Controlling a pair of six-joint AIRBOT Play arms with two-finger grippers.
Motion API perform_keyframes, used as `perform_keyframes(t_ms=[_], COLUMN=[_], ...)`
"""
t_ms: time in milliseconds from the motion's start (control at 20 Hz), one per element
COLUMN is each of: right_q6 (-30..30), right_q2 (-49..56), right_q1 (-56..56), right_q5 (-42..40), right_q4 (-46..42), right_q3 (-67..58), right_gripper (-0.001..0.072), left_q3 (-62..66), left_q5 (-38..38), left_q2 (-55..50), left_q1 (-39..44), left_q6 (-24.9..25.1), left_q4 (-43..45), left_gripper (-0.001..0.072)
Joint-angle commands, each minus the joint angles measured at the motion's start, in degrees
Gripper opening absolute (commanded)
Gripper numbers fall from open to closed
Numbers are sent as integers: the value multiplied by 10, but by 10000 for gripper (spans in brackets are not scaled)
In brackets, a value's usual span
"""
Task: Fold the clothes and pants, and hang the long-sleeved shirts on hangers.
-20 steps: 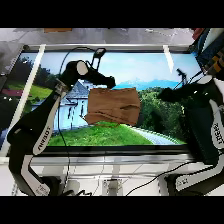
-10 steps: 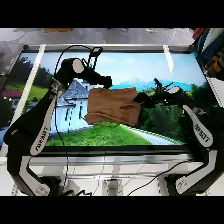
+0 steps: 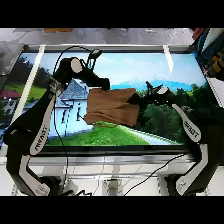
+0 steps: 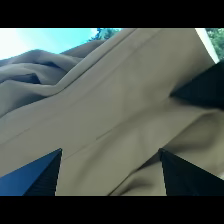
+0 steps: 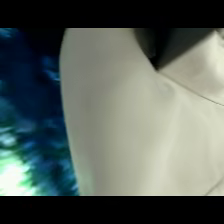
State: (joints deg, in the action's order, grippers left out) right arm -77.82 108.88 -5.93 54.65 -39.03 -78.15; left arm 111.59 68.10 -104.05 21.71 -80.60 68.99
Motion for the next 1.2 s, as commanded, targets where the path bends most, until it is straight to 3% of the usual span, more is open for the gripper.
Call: perform_keyframes(t_ms=[0, 200, 400, 750, 1150], right_q6=[-5, -5, -5, -23, -86], right_q2=[4, -9, -57, -162, -244], right_q1=[-51, -52, 19, 261, 597], right_q5=[-40, -28, 5, 180, 208], right_q4=[39, 39, 42, 88, 49], right_q3=[-14, -92, -163, -213, -213], right_gripper=[39, 33, 31, 30, 33], left_q3=[0, 1, 1, 1, 1], left_q5=[-2, -1, -1, -1, -1], left_q2=[1, 24, 75, 186, 235], left_q1=[-6, -20, -27, -28, -28], left_q6=[0, 35, 37, 37, 37], left_q4=[1, 2, 35, 65, 65], left_gripper=[699, 698, 699, 698, 699])
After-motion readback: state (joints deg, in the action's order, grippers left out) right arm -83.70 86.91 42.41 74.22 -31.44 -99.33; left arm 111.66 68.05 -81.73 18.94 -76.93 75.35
